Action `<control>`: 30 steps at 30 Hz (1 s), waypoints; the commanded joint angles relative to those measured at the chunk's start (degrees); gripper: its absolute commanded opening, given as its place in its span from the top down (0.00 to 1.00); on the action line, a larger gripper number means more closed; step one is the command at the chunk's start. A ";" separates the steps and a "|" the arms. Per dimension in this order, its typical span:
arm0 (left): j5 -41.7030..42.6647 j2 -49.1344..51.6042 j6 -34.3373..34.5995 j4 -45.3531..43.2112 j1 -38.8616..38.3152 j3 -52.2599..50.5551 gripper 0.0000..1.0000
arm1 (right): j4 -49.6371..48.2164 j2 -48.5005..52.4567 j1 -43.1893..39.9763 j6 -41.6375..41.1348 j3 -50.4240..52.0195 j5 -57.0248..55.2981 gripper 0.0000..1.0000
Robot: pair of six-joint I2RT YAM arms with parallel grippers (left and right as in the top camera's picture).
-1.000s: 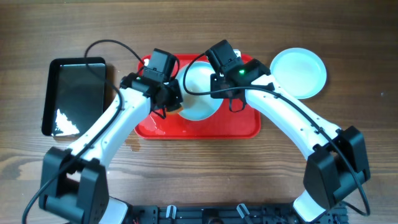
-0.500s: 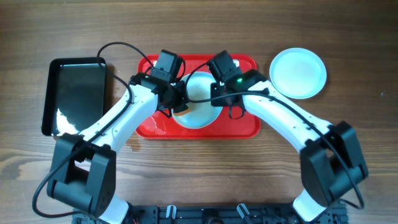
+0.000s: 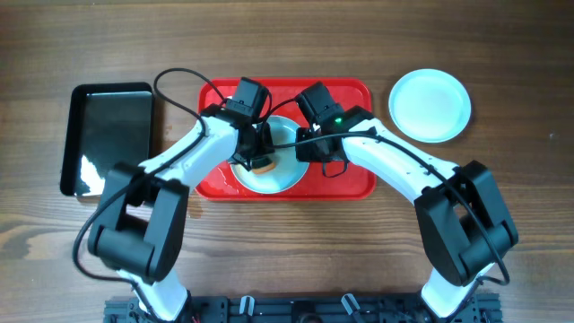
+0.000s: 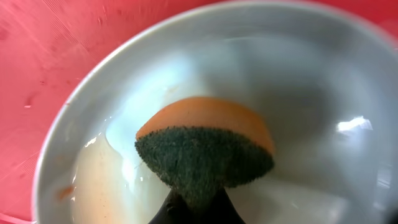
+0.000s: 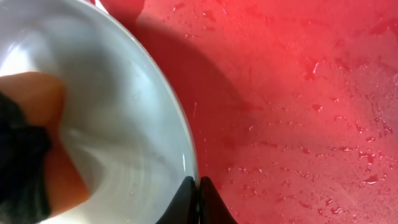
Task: Clean dirty plates on tray and stack at the side
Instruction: 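Scrub the plate with the sponge while the right gripper holds the rim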
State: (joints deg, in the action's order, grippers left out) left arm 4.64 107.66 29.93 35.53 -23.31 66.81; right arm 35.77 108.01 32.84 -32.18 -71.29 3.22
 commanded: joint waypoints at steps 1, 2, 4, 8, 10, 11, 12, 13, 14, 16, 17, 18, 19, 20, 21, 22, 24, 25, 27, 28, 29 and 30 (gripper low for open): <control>-0.15 4.33 0.09 -0.15 -0.22 -0.22 0.96 | -0.13 0.59 0.20 -1.01 0.44 0.22 0.96; -1.05 5.03 0.09 -0.11 -0.22 -0.22 0.96 | -0.13 0.59 0.20 -1.01 0.44 -0.02 0.96; -4.15 6.05 0.09 0.31 -0.22 -0.22 0.96 | -0.13 0.59 0.20 -0.96 0.48 -0.44 0.96; -16.37 6.36 0.11 3.45 -0.15 -0.22 0.96 | 0.35 0.59 0.20 -0.96 0.50 -1.05 0.96; -22.77 6.36 0.13 5.44 -0.15 -0.20 0.96 | 0.50 0.59 0.20 -0.96 0.50 -1.53 0.96; -26.80 6.36 0.13 6.56 -0.15 -0.20 0.96 | 0.48 0.59 0.20 -1.01 0.50 -1.90 0.96; -29.40 6.36 0.13 7.21 -0.17 -0.20 0.96 | 0.48 0.59 0.20 -1.01 0.50 -1.90 0.96; -31.58 6.34 0.13 7.76 -0.22 -0.13 0.96 | 0.46 0.59 0.20 -1.01 0.50 -1.90 0.96; -33.66 6.34 0.13 8.26 -0.22 0.00 0.96 | 0.46 0.59 0.20 -1.01 0.50 -1.90 0.96; -37.75 6.34 0.13 8.92 -0.28 0.09 0.96 | 0.46 0.59 0.20 -0.98 0.50 -1.92 0.96; -39.45 6.21 0.13 9.14 -0.33 0.09 0.96 | 0.44 0.59 0.20 -1.03 0.50 -1.92 0.96; -40.46 6.05 0.13 9.22 -0.35 0.09 0.96 | 0.24 0.59 0.20 -1.03 0.50 -1.90 0.96; -40.50 5.90 0.15 9.27 -0.44 0.09 0.96 | -0.04 0.59 0.20 -1.07 0.50 -1.88 0.95; -40.11 5.79 0.17 9.22 -0.57 0.09 0.96 | -0.26 0.59 0.20 -1.05 0.50 -1.75 0.96; -39.54 5.70 0.17 9.11 -0.76 0.07 0.96 | -0.66 0.59 0.20 -1.01 0.50 -1.18 0.96; -38.56 5.70 0.15 8.96 -0.96 0.09 0.96 | -1.25 0.59 0.22 -0.83 0.50 -0.11 0.96; -35.60 5.70 0.17 8.41 -1.42 0.07 0.96 | -3.52 0.59 0.22 0.74 0.50 4.66 0.96; -34.69 5.70 0.17 8.22 -1.53 0.07 0.96 | -4.55 0.59 0.22 1.68 0.50 6.93 0.95; -32.52 5.70 0.31 7.67 -1.62 0.07 0.96 | -6.91 0.61 0.22 2.29 0.50 10.62 0.82; -32.13 5.70 0.57 7.56 -1.62 0.07 0.96 | -7.74 0.81 0.33 2.03 0.50 10.82 0.78; -31.85 5.70 0.59 7.48 -1.62 0.07 0.96 | -8.48 1.03 0.46 2.03 0.50 10.82 0.74; -31.36 5.70 0.57 7.39 -1.57 0.07 0.96 | -9.29 1.46 0.61 2.05 0.50 10.82 0.70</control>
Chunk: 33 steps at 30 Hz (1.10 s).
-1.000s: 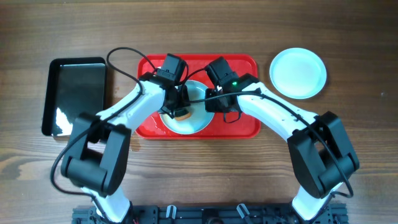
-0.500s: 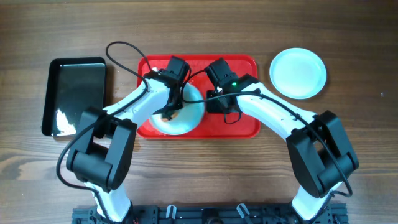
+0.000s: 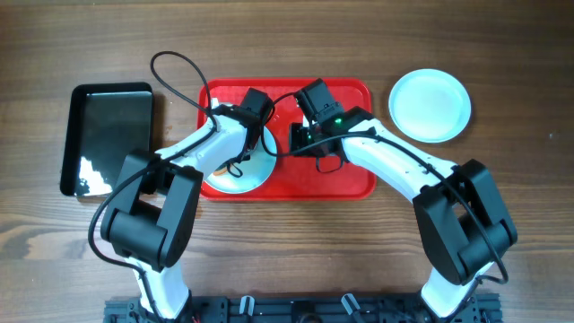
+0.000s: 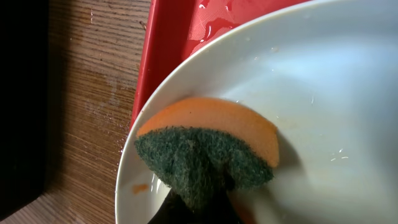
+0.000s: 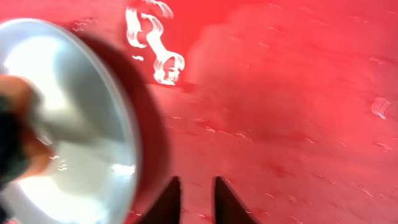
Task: Clean dirty plates on tray and stack at the side
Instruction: 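Scrub the plate with the sponge while the right gripper holds the rim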
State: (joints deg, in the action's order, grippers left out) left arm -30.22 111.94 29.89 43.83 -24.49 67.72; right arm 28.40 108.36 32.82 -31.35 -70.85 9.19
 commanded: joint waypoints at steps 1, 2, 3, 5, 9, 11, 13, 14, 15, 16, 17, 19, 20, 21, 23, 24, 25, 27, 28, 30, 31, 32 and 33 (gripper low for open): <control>3.89 1.42 0.61 -0.94 -0.37 -0.85 0.96 | -2.64 1.68 0.79 1.18 0.07 4.85 0.69; 4.20 1.42 0.61 -0.92 -0.37 -0.85 0.96 | -3.39 2.27 0.98 1.16 0.07 4.90 0.69; 4.33 1.42 0.61 -0.90 -0.37 -0.85 0.96 | -4.20 3.17 1.16 1.01 0.07 5.11 0.69; 4.79 1.42 0.61 -0.92 -0.37 -0.85 0.96 | -5.57 4.83 1.66 -0.17 0.07 5.73 0.70; 6.99 1.42 0.61 -0.94 -0.37 -0.85 0.96 | -9.42 7.87 2.56 -0.37 0.04 7.80 0.70; 8.17 1.42 0.59 -0.96 -0.37 -0.85 0.96 | -10.82 8.55 2.86 -0.39 0.04 9.46 0.70; 8.63 1.42 0.61 -0.96 -0.37 -0.85 0.96 | -11.23 8.79 3.02 -0.79 0.04 10.19 0.70; 8.81 1.42 0.61 -0.98 -0.37 -0.85 0.96 | -11.23 8.79 3.13 -0.85 0.04 10.19 0.70; 8.83 1.42 0.61 -1.03 -0.37 -0.85 0.96 | -11.23 8.79 3.21 -0.85 0.04 10.16 0.71; 8.83 1.42 0.59 -1.09 -0.37 -0.85 0.96 | -11.21 8.79 3.23 -0.83 0.04 10.16 0.73; 8.85 1.42 0.61 -1.11 -0.37 -0.85 0.96 | -11.15 8.79 3.23 -0.83 0.04 10.12 0.79; 9.27 1.42 0.59 -1.11 -0.37 -0.85 0.96 | -10.51 8.90 3.32 -1.46 0.04 9.05 0.96; 9.75 1.42 0.59 -1.11 -0.37 -0.85 0.96 | -9.53 9.01 3.39 -2.43 0.04 7.17 0.96; 10.60 1.42 0.59 -1.16 -0.37 -0.85 0.96 | -8.46 9.09 3.39 -2.93 0.04 5.01 0.95; 11.65 1.40 0.59 -1.16 -0.37 -0.76 0.96 | -6.27 9.31 3.39 -3.21 0.04 0.42 0.96; 12.17 1.40 0.59 -1.07 -0.39 -0.57 0.96 | -5.57 9.31 3.39 -3.21 0.04 -0.68 0.96; 13.05 1.31 0.59 -1.07 -0.39 -0.44 0.96 | -4.59 9.31 3.39 -3.19 0.04 -2.01 0.96; 16.11 0.72 0.59 -1.14 -0.39 -0.20 0.96 | -3.30 9.29 3.32 -3.30 0.04 -3.34 0.96; 17.29 0.42 0.57 -1.22 -0.39 -0.17 0.96 | -2.73 9.29 3.28 -3.39 0.04 -3.96 0.96; 19.52 -0.33 0.57 -1.57 -0.37 -0.17 0.96 | -1.25 9.29 3.21 -4.63 0.04 -6.12 0.96; 20.20 -0.57 0.50 -1.81 -0.37 -0.17 0.96 | -0.15 9.27 3.17 -5.27 0.02 -7.74 0.96; 20.33 -0.63 0.26 -1.88 -0.37 -0.17 0.96 | 0.83 9.18 3.10 -5.29 -0.04 -8.94 0.96; 20.28 -0.63 -0.96 -2.05 -0.37 -0.20 0.96 | 1.77 9.18 2.95 -5.29 -0.13 -9.99 0.96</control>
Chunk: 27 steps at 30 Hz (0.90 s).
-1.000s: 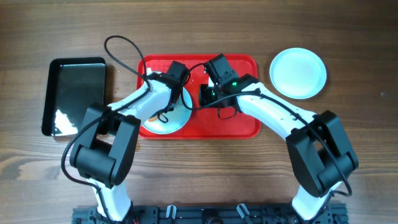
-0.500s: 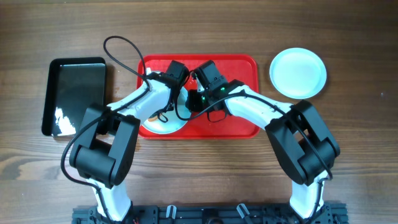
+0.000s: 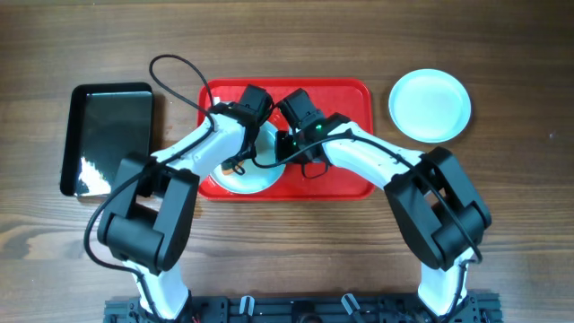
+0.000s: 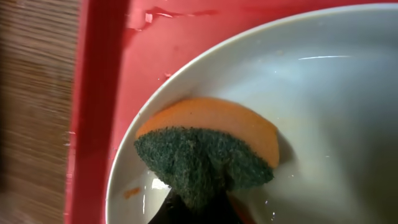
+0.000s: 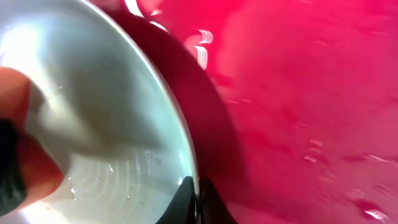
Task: Clean dirty plates on tray and stack at the side
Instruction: 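Scrub the plate with the sponge while the right gripper holds the rim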
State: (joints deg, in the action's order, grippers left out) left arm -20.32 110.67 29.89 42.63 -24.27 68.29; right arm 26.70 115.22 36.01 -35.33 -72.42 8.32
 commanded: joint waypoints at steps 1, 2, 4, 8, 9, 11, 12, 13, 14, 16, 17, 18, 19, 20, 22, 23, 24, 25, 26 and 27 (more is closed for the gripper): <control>10.12 0.68 -2.67 -1.03 -0.59 -0.79 0.96 | 4.42 2.21 -0.48 -1.27 1.36 -9.99 0.96; 8.63 0.76 -4.42 -1.03 -0.59 -0.79 0.96 | 5.09 2.21 -0.79 -1.27 1.36 -10.25 0.96; 3.61 0.76 -5.07 -0.96 -0.59 -0.79 0.96 | 5.97 2.21 -1.25 -1.05 1.33 -10.25 0.96; -5.79 0.74 -5.05 -1.09 -0.59 -0.76 0.96 | 7.08 2.19 -1.62 -0.83 1.22 -10.69 0.96; -7.78 0.63 -5.03 -1.01 -0.66 -0.76 0.96 | 7.32 2.19 -1.60 -0.87 1.22 -11.28 0.96; -10.47 0.37 -5.01 -0.96 -0.66 -0.76 0.96 | 7.63 2.19 -1.60 -0.90 1.20 -11.80 0.96; -11.80 0.13 -4.57 -0.96 -0.66 -0.76 0.96 | 7.85 2.19 -1.60 -0.90 1.16 -12.07 0.96; -13.44 -0.20 -3.26 -0.90 -0.66 -0.76 0.96 | 7.96 2.19 -1.60 -0.94 1.16 -12.41 0.96; -14.95 -0.61 -1.97 -0.81 -0.66 -0.76 0.96 | 8.11 2.19 -1.60 -0.94 1.14 -12.59 0.96; -16.13 -2.01 -1.09 -0.85 -0.72 -0.76 0.96 | 8.37 2.19 -1.60 -0.96 1.03 -12.68 0.96; -16.46 -2.54 -1.05 -0.85 -0.72 -0.76 0.96 | 8.35 2.19 -1.60 -1.07 1.01 -12.68 0.96; -16.94 -3.08 -0.90 -0.83 -0.72 -0.76 0.96 | 8.35 2.19 -1.60 -1.11 1.01 -12.68 0.96; -17.68 -3.67 -0.87 -0.81 -0.72 -0.76 0.96 | 8.35 2.19 -1.60 -1.11 1.01 -12.68 0.96; -18.45 -4.20 -0.79 -0.81 -0.72 -0.76 0.96 | 8.39 2.19 -1.60 -1.14 1.01 -12.68 0.96; -20.90 -5.88 0.85 -0.76 -0.74 -0.76 0.96 | 8.57 2.19 -1.60 -1.25 0.96 -12.74 0.96; -21.42 -7.10 1.09 -0.83 -0.76 -0.76 0.96 | 8.59 2.19 -1.60 -1.31 0.96 -12.83 0.96; -21.40 -7.82 1.11 -0.98 -0.76 -0.76 0.96 | 8.59 2.19 -1.60 -1.31 0.96 -12.85 0.96; -21.33 -9.03 1.60 -1.09 -0.76 -0.76 0.96 | 8.59 2.19 -1.60 -1.31 0.96 -12.85 0.96; -21.33 -9.77 2.43 -1.03 -0.76 -0.76 0.96 | 8.59 2.19 -1.60 -1.33 0.96 -12.85 0.96; -21.07 -10.62 3.19 -0.98 -0.76 -0.76 0.96 | 8.59 2.19 -1.60 -1.29 0.94 -12.83 0.96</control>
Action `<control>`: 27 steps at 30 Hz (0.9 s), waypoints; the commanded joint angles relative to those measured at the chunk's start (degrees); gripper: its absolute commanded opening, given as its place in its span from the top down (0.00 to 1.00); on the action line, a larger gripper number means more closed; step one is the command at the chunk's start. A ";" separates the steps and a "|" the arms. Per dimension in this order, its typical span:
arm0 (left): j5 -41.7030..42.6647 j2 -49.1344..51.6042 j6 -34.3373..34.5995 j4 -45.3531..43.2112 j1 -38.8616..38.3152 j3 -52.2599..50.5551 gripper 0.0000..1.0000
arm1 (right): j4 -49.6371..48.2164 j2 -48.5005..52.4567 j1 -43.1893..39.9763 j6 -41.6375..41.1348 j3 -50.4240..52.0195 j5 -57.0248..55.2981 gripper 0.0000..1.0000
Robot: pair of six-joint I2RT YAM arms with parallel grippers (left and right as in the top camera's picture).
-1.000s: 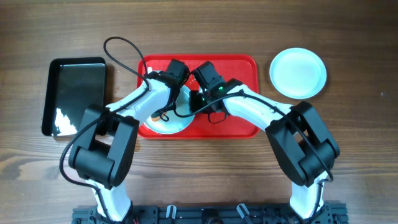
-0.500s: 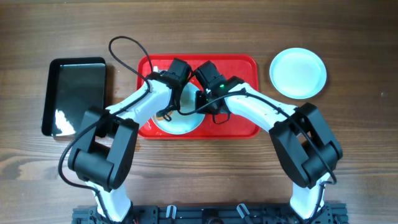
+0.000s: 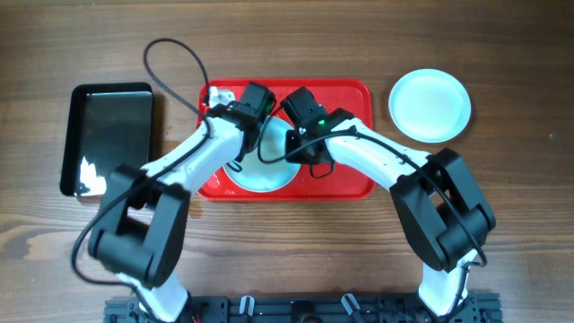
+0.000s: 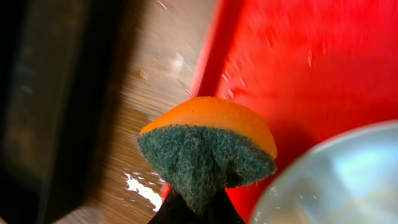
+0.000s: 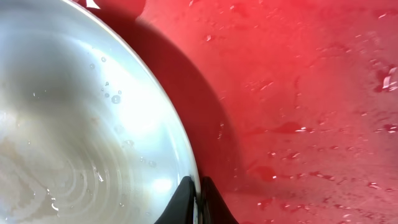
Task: Clean dirty plates on tray and stack at the side
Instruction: 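Scrub the plate with the sponge while the right gripper holds the rim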
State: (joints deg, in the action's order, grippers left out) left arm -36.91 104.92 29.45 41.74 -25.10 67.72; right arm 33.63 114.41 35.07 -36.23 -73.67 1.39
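A wet white plate (image 3: pixel 266 166) with faint residue lies on the red tray (image 3: pixel 345 175); it also shows in the right wrist view (image 5: pixel 81 124). My right gripper (image 5: pixel 198 186) is shut on the plate's right rim, seen from above near the tray's middle (image 3: pixel 300 136). My left gripper (image 4: pixel 196 208) is shut on an orange and green sponge (image 4: pixel 207 146), held off the plate over the tray's left edge (image 4: pixel 208 43). From above the left gripper (image 3: pixel 242 112) sits at the tray's upper left. The plate's edge (image 4: pixel 336 180) shows at lower right of the sponge.
A clean white plate (image 3: pixel 430 105) rests on the wooden table right of the tray. A black tray (image 3: pixel 112 135) lies to the left. Both arms cross over the red tray, and a black cable (image 3: pixel 175 67) loops above it.
The sponge was pressed on the plate's left part; now it is off the plate, over the tray's left edge. My right gripper stays shut on the rim. The plate sits slightly further right.
First the sponge was on the plate mid-tray with my right gripper shut on the rim. Then the right gripper was open off the rim and the plate overhung the tray's left edge. Later the right was shut on the rim again; now the sponge is off.
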 commanded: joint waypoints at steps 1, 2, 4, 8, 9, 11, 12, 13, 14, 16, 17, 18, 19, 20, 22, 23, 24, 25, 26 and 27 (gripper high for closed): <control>-3.26 -5.64 4.11 0.00 0.09 -0.20 0.96 | 1.75 2.99 -0.66 -0.39 2.12 -5.90 0.96; -0.52 -6.14 4.07 -0.02 0.09 -0.20 0.96 | 1.88 2.99 -0.66 -0.42 2.01 -5.90 0.96; 7.76 -6.58 4.04 -0.07 0.13 -0.20 0.96 | 1.90 2.95 -0.66 -0.37 1.99 -5.90 0.96; 24.57 -5.49 4.02 -1.16 0.13 -0.22 0.96 | 2.03 2.69 -0.66 -0.39 1.99 -5.88 0.96; 26.86 -4.79 4.00 -1.57 0.13 -0.22 0.96 | 2.05 2.62 -0.66 -0.42 1.99 -5.88 0.96; 29.64 -3.13 4.04 -1.73 0.13 -0.22 0.96 | 2.29 2.32 -0.66 -0.39 1.99 -5.88 0.96; 30.82 -2.36 4.04 -1.68 0.13 -0.22 0.96 | 2.45 2.25 -0.66 -0.39 1.99 -5.88 0.96; 32.13 -1.62 4.04 -1.66 0.13 -0.22 0.96 | 2.49 2.16 -0.66 -0.39 1.99 -5.88 0.96; 33.14 -1.14 4.04 -1.64 0.13 -0.22 0.96 | 2.51 2.14 -0.66 -0.39 1.99 -5.88 0.96; 35.78 -0.04 4.04 -1.66 0.13 -0.22 0.96 | 2.49 2.14 -0.66 -0.42 1.99 -5.88 0.96; 36.33 0.26 4.04 -1.66 0.13 -0.22 0.96 | 2.49 2.14 -0.66 -0.42 1.99 -5.90 0.96; 36.20 0.59 4.02 -1.68 0.13 -0.26 0.96 | 2.45 2.14 -0.66 -0.44 1.99 -5.90 0.96; 35.45 0.83 4.00 -1.70 0.13 -0.31 0.96 | 2.45 2.14 -0.66 -0.39 1.99 -5.90 0.96; 34.49 1.07 3.96 -1.64 0.13 -0.35 0.96 | 2.45 2.14 -0.66 -0.37 1.99 -5.90 0.96; 33.53 1.68 2.80 -1.70 0.26 -0.63 0.96 | 2.49 2.14 -0.66 -0.37 1.99 -5.90 0.95; 33.53 1.97 2.25 -1.95 0.31 -0.98 0.96 | 2.47 2.14 -0.66 -0.39 1.99 -5.90 0.96; 33.16 2.25 2.25 -2.12 0.31 -1.42 0.96 | 2.47 2.14 -0.66 -0.39 1.99 -5.88 0.96; 32.96 2.58 1.97 -2.34 0.31 -1.92 0.96 | 2.47 2.14 -0.66 -0.42 1.99 -5.88 0.96; 32.96 2.89 0.96 -2.56 0.31 -2.47 0.96 | 2.47 2.14 -0.66 -0.37 1.99 -5.88 0.96; 32.72 3.32 0.04 -2.91 0.31 -2.99 0.96 | 2.47 2.14 -0.66 -0.39 1.99 -5.90 0.96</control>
State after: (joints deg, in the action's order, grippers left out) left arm -4.14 106.19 32.08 39.40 -25.06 67.05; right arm 34.35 114.19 35.05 -36.23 -73.67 0.16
